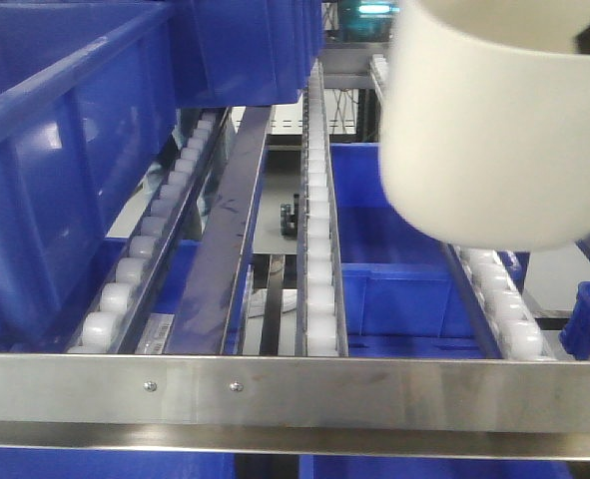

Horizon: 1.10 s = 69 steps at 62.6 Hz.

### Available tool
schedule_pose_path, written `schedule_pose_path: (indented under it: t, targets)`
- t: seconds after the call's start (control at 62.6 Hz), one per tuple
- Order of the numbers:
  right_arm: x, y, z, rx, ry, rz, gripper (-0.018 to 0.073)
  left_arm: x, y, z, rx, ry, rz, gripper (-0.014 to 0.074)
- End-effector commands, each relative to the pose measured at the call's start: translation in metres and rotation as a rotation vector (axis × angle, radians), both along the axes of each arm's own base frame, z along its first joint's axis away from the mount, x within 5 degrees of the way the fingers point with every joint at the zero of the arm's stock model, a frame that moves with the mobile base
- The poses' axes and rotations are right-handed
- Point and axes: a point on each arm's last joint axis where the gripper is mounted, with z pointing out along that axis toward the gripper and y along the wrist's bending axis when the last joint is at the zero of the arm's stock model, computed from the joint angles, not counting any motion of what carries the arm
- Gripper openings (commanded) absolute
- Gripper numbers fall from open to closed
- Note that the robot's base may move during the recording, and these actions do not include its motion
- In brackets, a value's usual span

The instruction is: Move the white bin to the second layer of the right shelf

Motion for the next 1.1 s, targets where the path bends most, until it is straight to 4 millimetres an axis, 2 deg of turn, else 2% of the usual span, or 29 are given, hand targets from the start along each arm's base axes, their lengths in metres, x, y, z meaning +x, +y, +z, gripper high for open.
schedule_pose_path:
  t: [0.0,0.208,0.495,0.67,1.085]
  targets:
    - [0.023,0.009,0.029,0.023,-0.151,0.024,0.0053,0.000,0.000,-0.004,-0.009,-0.062,0.002,0.0085]
    - [0.068,0.021,0.029,0.001,-0.142,0.014,0.0053,0.000,0.000,-0.004,-0.009,-0.062,0.002,0.0085]
    - [0.116,0.020,0.005,-0.006,-0.115,-0.026,0.0053,0.000,0.000,-0.004,-0.009,-0.062,0.002,0.0085]
    - [0.128,0.024,-0.012,-0.010,-0.093,-0.019,0.0053,0.000,0.000,-0.004,-0.009,-0.062,0.002,0.0085]
    - [0.140,0.028,-0.035,-0.027,-0.039,-0.015,0.0053,0.000,0.000,-0.004,-0.009,-0.062,0.002,0.0085]
